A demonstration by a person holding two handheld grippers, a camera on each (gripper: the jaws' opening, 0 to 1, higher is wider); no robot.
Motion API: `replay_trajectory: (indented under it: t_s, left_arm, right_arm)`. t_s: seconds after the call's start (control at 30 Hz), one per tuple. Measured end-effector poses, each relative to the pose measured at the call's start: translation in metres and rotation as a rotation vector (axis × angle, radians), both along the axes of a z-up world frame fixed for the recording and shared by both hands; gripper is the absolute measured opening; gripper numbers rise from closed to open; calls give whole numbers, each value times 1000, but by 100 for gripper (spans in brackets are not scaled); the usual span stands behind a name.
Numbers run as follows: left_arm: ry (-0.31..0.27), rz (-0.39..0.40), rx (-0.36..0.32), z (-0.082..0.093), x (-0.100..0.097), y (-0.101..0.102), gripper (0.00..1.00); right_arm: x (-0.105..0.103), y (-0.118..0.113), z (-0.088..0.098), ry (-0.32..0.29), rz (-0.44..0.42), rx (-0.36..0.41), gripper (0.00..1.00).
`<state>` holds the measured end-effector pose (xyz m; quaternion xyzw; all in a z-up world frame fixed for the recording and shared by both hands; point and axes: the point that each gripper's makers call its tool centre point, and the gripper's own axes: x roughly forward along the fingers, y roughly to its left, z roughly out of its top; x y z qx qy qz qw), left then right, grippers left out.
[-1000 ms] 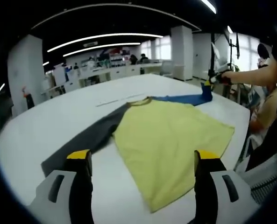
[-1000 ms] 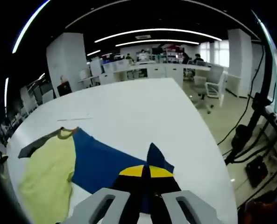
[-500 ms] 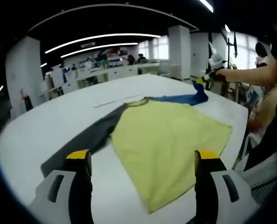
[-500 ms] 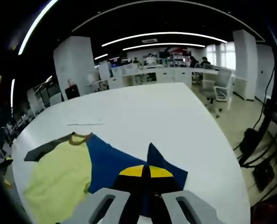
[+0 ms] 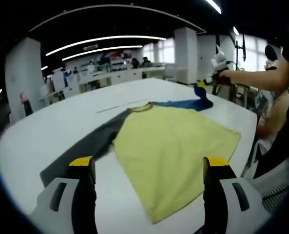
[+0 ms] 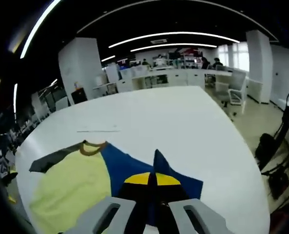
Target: Fold the garment on the visible template until the final outline fits inside the template.
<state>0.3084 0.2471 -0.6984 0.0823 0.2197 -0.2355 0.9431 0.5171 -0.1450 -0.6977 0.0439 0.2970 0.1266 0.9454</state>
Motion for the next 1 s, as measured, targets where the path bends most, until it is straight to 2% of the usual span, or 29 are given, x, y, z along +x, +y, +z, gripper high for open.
replay_trajectory:
  t_s: [0.23, 0.3, 0.37, 0.6, 0.7, 0.97, 1.0]
  left_arm:
    - [-5, 0, -12, 0, -1, 0, 88]
    - [-8, 0, -17, 0, -1, 0, 89]
    - [-11, -1, -18, 1, -1, 0, 89]
    - [-10, -6, -18, 0, -1, 1, 90]
    - [-15, -3, -14, 2, -1, 1, 90]
    - [-10, 4, -15, 0, -3, 3, 90]
    - [-10, 4, -15, 0, -3, 3, 90]
  right_arm:
    - [4, 17, 2, 1, 23, 12, 0]
    - [11, 19, 1, 1, 33, 16, 0]
    - [8, 27, 4, -1, 40, 24, 0]
    - [21, 44, 1, 2, 70, 42, 0]
    - [15, 56, 2, 2, 81, 44, 0]
    - [19, 85, -3, 16, 123, 67, 0]
    - [15, 91, -1, 14, 128, 68, 0]
